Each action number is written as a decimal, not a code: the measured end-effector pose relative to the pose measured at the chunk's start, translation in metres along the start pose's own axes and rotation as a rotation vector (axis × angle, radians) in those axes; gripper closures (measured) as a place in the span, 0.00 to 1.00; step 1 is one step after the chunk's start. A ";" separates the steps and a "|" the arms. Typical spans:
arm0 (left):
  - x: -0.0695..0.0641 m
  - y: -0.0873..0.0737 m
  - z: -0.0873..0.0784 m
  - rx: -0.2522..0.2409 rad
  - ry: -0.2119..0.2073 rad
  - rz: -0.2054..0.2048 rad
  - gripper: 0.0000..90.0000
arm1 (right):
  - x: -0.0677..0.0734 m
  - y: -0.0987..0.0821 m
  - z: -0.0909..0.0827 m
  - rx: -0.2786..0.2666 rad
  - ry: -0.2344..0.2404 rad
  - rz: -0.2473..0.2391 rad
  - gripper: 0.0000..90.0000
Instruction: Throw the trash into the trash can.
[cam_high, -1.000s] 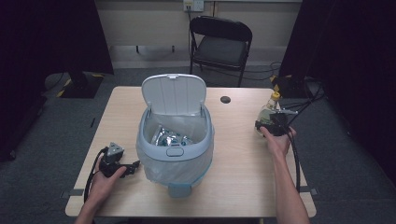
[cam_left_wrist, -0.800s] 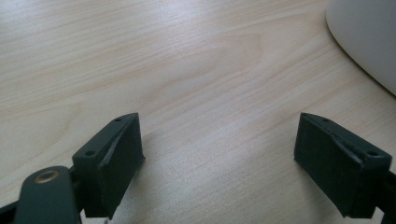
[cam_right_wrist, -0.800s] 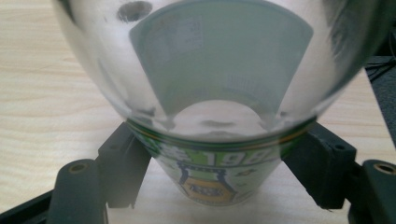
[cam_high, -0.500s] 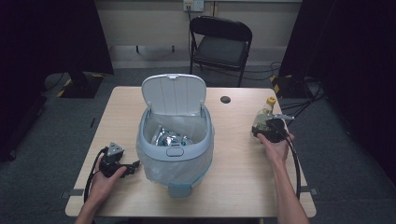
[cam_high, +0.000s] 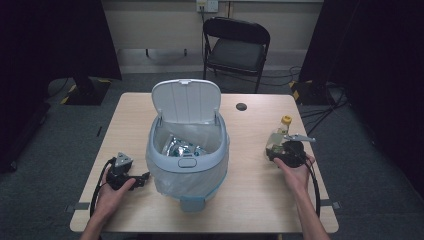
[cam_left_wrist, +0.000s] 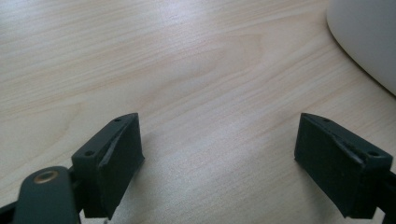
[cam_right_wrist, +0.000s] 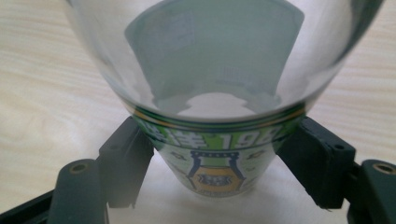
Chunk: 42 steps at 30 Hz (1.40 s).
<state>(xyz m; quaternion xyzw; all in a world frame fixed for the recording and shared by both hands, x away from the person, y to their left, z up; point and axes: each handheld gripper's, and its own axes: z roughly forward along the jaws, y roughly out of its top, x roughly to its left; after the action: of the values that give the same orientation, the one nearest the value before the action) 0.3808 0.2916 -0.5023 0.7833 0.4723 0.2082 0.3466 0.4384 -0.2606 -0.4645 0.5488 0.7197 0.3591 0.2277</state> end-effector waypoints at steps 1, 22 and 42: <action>0.000 0.000 0.000 -0.001 -0.001 -0.001 0.16 | 0.002 -0.002 -0.003 0.008 0.005 -0.004 0.29; 0.000 0.000 0.000 0.000 0.000 -0.001 0.16 | 0.012 -0.022 0.003 -0.040 0.016 -0.028 0.27; 0.000 0.000 0.000 -0.001 0.000 -0.001 0.16 | 0.013 -0.018 0.008 -0.041 -0.003 -0.051 0.30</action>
<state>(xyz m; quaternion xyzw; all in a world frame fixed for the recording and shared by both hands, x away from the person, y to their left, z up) 0.3807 0.2915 -0.5023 0.7830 0.4724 0.2081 0.3470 0.4293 -0.2486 -0.4823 0.5262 0.7255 0.3671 0.2490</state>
